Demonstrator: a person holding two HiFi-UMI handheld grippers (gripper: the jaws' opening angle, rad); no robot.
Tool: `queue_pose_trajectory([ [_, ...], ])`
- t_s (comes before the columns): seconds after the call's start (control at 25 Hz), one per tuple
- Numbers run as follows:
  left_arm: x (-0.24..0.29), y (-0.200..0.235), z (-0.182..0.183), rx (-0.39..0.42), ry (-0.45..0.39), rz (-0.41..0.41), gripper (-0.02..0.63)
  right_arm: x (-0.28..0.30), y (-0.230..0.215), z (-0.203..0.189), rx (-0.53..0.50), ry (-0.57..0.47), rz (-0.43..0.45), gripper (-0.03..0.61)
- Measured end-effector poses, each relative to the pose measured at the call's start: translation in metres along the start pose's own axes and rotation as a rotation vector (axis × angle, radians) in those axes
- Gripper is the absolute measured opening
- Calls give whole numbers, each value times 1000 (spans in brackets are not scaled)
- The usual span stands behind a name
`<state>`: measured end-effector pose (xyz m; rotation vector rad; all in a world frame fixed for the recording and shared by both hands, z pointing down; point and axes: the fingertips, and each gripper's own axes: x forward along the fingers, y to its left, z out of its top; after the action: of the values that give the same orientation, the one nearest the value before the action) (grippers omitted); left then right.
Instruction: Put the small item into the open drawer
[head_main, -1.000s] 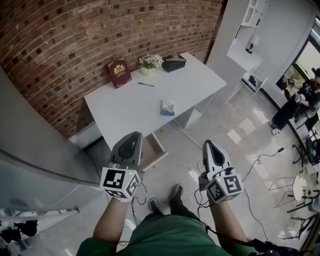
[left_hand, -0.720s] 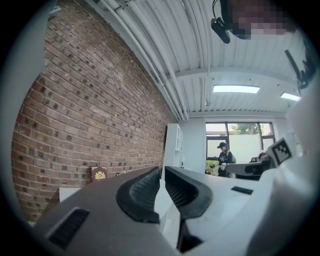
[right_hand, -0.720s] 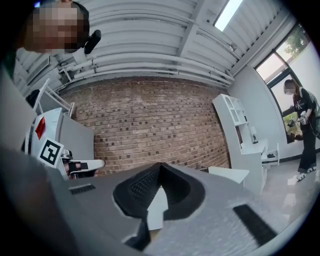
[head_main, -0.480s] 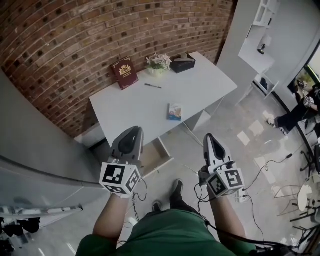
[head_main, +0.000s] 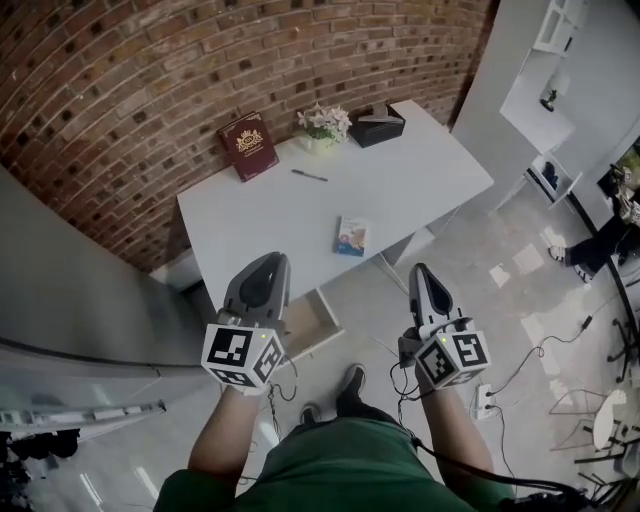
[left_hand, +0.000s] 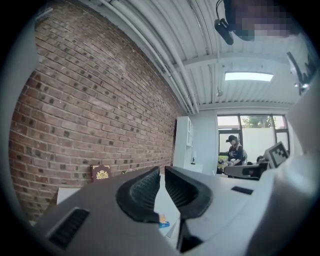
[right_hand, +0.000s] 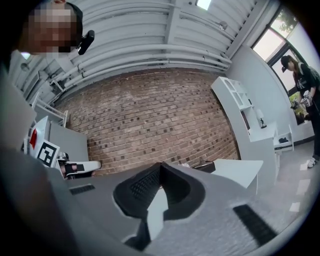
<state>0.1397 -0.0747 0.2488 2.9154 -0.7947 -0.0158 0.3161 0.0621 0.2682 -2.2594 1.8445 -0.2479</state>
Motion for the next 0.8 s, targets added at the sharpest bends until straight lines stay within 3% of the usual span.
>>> queue_pose_trajectory([
  [0.8, 60, -11, -38, 22, 105, 66, 31, 64, -82, -34, 119, 87, 30, 3],
])
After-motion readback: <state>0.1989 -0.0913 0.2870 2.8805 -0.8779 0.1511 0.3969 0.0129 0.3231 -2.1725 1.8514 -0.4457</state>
